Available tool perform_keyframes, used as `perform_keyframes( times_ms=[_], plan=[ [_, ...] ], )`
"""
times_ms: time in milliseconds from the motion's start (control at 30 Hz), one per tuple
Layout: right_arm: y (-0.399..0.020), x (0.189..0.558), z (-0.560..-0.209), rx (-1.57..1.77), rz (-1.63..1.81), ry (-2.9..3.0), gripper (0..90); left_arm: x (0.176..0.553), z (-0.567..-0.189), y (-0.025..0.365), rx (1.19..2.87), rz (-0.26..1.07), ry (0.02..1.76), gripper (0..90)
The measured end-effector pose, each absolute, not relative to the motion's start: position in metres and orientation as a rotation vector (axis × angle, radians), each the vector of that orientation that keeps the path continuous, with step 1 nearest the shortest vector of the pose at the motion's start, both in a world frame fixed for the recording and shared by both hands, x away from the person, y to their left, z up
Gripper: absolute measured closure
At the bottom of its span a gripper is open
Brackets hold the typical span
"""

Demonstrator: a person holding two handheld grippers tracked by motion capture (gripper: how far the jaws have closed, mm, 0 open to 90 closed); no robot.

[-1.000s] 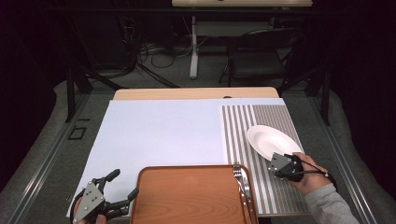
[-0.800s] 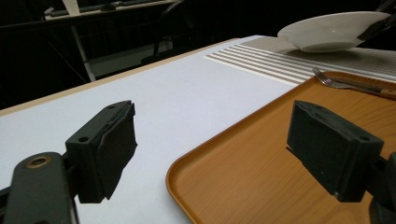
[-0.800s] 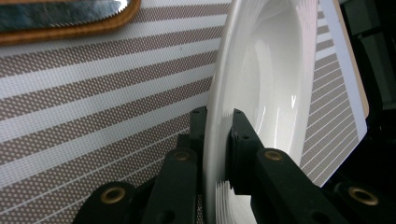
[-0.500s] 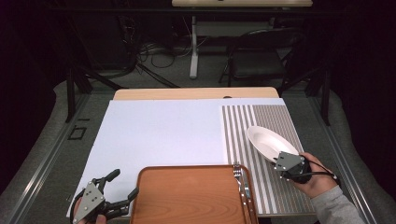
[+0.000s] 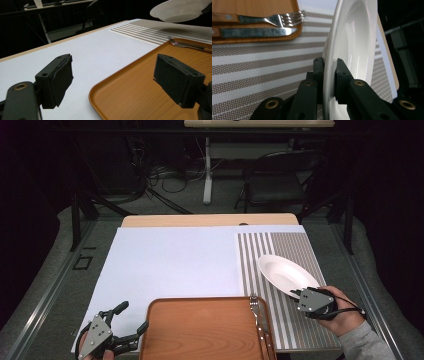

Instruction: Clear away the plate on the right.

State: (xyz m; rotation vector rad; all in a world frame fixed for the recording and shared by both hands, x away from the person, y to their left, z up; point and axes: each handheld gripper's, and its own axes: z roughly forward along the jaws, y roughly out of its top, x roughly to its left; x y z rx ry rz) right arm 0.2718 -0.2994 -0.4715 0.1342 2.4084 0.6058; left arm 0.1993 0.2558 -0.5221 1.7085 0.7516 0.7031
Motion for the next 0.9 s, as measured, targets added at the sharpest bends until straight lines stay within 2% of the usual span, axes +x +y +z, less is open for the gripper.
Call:
perform_keyframes(
  times_ms=[567,900],
  plan=[
    [-0.249,0.232,-0.454,-0.205,0.643,2.352,81.8,0.199,-0.522,0.256,1.709,0.706,0.754,15.2],
    [-0.211,0.215,-0.459,-0.316,0.759,2.328,81.8,0.199,-0.522,0.257,1.709,0.708,0.751,15.2]
  ],
)
